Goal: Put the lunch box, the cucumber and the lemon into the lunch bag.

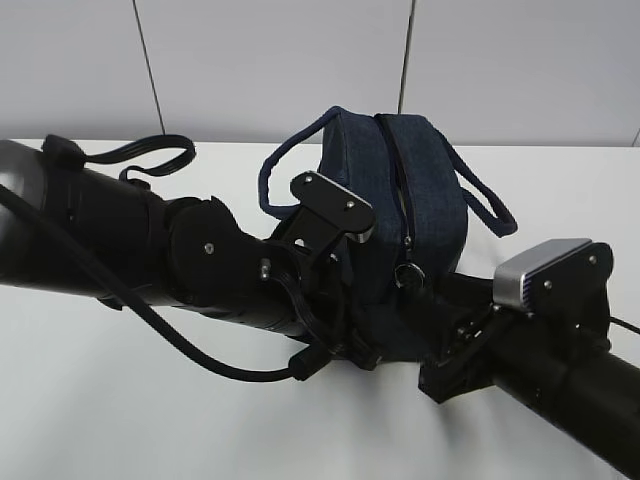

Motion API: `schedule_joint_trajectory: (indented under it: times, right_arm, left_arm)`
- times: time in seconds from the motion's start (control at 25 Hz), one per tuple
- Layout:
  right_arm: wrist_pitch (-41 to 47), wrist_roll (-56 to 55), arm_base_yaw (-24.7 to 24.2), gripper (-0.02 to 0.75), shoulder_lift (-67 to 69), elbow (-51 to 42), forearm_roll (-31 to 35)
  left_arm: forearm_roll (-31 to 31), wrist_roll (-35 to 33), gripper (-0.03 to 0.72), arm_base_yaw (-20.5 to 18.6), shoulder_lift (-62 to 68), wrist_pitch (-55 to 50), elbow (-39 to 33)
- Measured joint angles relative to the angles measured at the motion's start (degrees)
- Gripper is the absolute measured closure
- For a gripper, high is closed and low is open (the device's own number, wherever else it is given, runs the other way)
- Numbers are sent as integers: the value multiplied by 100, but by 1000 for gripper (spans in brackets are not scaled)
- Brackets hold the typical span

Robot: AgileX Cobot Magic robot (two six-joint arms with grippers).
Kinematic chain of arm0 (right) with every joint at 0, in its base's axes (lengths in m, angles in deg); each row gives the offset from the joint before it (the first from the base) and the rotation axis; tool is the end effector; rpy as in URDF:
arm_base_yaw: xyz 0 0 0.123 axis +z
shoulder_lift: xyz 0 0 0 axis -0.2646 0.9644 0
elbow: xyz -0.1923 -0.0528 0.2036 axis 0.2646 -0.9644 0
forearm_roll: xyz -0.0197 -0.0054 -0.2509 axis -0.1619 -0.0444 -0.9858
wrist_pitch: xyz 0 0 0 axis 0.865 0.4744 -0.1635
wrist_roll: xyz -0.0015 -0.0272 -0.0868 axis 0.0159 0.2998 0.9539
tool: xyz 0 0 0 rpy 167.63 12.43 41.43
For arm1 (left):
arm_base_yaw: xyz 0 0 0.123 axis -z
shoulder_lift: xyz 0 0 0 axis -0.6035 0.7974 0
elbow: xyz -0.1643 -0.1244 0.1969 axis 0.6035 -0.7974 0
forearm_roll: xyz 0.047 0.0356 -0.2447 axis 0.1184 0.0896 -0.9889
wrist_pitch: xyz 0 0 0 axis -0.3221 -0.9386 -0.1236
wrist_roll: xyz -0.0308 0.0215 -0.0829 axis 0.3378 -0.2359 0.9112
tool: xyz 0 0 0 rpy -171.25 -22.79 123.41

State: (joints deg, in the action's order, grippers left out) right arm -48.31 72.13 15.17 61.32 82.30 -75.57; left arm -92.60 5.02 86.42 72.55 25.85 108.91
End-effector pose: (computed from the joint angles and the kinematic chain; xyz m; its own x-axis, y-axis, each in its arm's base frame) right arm 0.2095 0.1214 0.1330 -0.2458 -0.0325 -0.9688 -0.4698 0.8782 0.0898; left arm 0.2466 -0.2900 0.1501 -0.5272 0.5089 -0.6805 0.7342 0.6760 -0.0632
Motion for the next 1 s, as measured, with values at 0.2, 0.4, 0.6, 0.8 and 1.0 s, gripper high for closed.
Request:
schedule_joint_trajectory:
  times: [0.2, 0.4, 0.6, 0.8, 1.0]
  right_arm:
    - [-10, 13, 0, 364, 0, 75, 58]
    - [-10, 17, 0, 364, 0, 177, 71]
    - [-10, 17, 0, 363, 0, 320, 28]
    - [-10, 17, 0, 363, 0, 325, 28]
    - [-10, 17, 0, 363, 0, 325, 28]
  left_arm:
    - [0, 0, 678, 0, 0, 0, 0]
    - [0, 0, 678, 0, 0, 0, 0]
    - [-22, 0, 678, 0, 0, 0, 0]
    - [-22, 0, 678, 0, 0, 0, 0]
    - [-22, 0, 678, 0, 0, 0, 0]
